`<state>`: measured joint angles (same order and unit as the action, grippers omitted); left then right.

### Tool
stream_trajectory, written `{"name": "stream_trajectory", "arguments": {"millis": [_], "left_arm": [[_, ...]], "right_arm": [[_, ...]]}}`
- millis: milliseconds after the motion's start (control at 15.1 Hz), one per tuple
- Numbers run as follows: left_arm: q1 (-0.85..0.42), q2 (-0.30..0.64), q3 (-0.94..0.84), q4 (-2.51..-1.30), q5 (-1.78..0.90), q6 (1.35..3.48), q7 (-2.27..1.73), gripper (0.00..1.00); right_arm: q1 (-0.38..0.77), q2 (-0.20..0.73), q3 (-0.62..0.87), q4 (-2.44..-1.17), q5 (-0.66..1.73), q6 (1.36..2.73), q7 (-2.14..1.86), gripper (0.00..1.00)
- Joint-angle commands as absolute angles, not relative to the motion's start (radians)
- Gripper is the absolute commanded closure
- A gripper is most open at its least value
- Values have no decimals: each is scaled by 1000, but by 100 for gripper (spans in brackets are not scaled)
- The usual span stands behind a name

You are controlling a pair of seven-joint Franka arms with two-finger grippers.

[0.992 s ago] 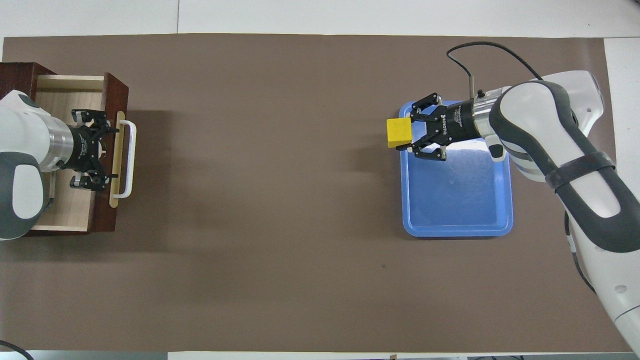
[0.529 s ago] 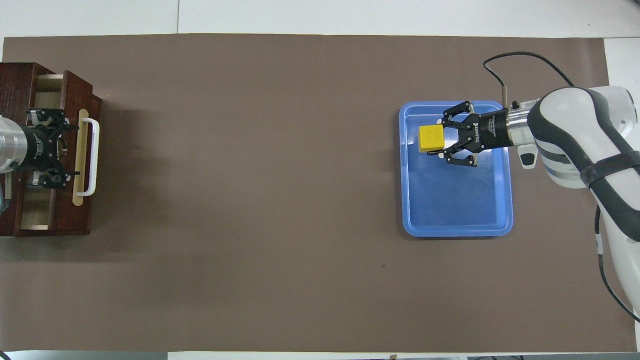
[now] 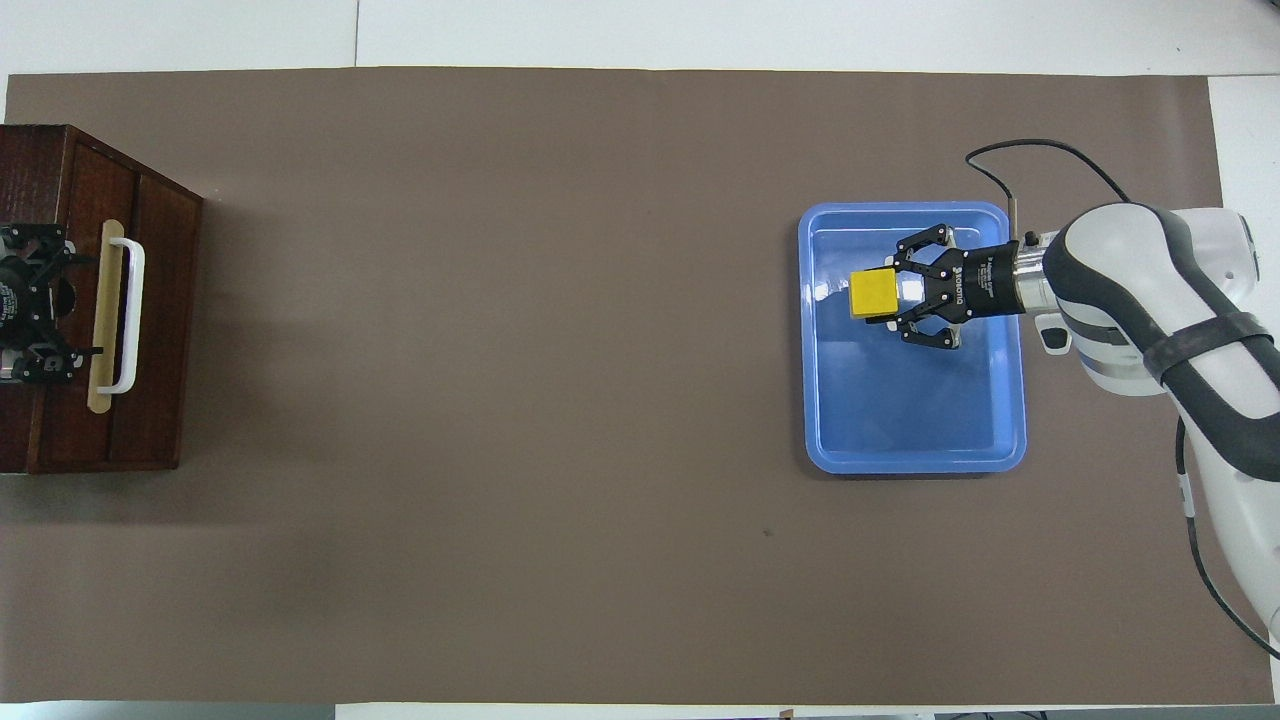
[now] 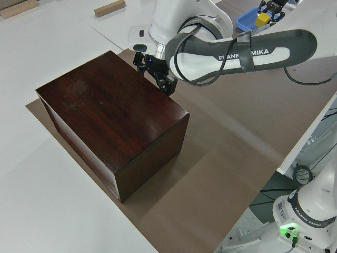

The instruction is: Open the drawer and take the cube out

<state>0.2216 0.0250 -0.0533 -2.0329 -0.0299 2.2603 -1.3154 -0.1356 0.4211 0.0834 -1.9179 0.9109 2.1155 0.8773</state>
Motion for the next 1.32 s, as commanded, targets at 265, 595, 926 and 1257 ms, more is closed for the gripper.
{"name": "stream_trajectory", "arguments": {"millis": [265,595,926,1257], "left_arm": [[160,-32,-66,-1870,-5,1998,-1209,0],[25,-52,-64,-1715,6,1674,-840,0],[-29,-52,-81,-1603,-6,1461,-395,0],[-31,87,-78,-1458,-15,1287,-135,0]], "right_arm": [[-132,463,95,-1924,976,2181,789,100],[-129,463,95,-1922,974,2186,779,100],[-109,462,95,-1914,974,2192,779,0],[-106,462,95,-1902,962,2183,782,0]]}}
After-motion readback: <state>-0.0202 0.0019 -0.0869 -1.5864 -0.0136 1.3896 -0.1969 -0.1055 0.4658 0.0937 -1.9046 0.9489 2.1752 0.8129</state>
